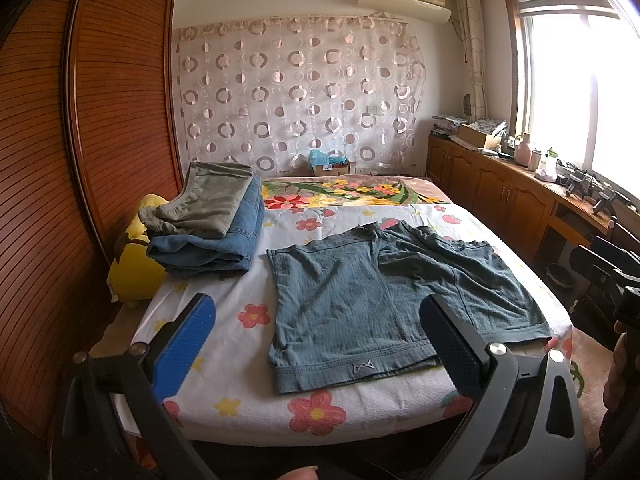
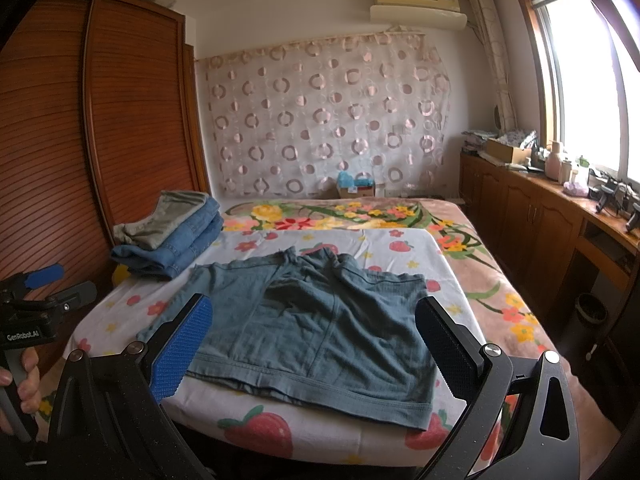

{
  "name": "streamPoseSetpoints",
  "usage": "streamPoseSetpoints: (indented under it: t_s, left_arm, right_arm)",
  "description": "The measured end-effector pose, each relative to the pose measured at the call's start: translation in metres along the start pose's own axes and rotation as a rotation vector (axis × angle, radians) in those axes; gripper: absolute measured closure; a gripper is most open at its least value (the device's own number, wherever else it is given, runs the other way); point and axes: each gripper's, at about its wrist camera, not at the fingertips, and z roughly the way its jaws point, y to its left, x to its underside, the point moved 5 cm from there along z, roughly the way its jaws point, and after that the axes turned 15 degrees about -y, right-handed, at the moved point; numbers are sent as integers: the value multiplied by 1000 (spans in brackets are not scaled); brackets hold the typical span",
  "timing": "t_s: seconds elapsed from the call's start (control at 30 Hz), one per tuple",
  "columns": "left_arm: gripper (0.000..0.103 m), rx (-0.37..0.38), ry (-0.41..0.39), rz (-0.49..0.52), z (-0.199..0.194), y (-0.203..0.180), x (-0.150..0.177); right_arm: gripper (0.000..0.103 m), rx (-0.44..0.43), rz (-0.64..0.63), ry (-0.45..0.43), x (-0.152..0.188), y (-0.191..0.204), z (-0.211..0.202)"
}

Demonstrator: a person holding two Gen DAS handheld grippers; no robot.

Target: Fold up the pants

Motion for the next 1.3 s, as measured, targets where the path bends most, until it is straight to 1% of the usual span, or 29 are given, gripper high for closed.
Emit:
streamPoseSetpoints:
  t_s: [0.17,0.2,0.4,0.63,0.87,1.0,1.17,1.3]
  left_arm:
    - [0,1,2,-1,-1,-1,1]
    - [0,1,1,-1,0,0,0]
    - [0,16,30,-12,6,-1,-4]
    - [0,46,57,-18,16,-3,9]
    - [0,66,85,-8,33,-4,23]
    - [0,72,99,3,42,-4,29]
    - [0,108,112,15,53,-6,33]
    - [0,122,115,32,62,-7,35]
  right_arm:
    - [0,1,0,-1,1,-3,-1]
    - [0,0,1,0,3,1,5]
    - [0,2,5,15,1,2,4]
    - [0,10,8,36,5,-4,2]
    - [0,27,12,50,11,-27,9]
    - [0,32,13,60,16,-33,15]
    - [0,40,5,76,22,-42,24]
    - [0,46,-2,86,26,-50,31]
